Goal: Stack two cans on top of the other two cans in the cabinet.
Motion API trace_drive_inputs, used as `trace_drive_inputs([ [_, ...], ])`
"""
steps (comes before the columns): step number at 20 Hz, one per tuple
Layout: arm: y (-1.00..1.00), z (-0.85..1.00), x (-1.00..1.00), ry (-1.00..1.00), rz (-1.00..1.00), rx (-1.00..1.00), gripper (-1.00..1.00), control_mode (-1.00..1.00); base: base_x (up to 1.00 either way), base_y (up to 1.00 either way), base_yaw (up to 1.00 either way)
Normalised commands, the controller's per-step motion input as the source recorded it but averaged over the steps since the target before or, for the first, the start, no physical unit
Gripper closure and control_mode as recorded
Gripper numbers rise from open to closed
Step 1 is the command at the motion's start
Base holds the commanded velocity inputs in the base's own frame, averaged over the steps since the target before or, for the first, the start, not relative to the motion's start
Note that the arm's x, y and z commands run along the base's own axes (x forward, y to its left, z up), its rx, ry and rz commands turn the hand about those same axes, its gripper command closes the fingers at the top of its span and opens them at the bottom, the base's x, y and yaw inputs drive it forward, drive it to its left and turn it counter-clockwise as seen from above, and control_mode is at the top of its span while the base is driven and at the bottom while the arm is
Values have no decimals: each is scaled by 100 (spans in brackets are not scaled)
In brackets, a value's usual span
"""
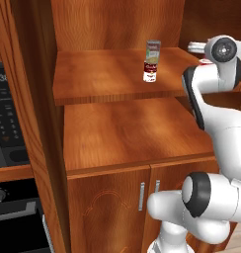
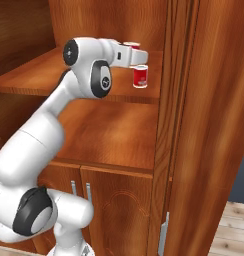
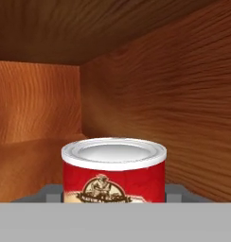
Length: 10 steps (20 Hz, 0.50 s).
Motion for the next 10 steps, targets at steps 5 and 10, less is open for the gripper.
trace_drive_inputs([
  [5,-10,-8,15,-5,0,0,100,-100,0,0,0],
  [10,-4,-10,15,0,0,0,100,-100,0,0,0],
])
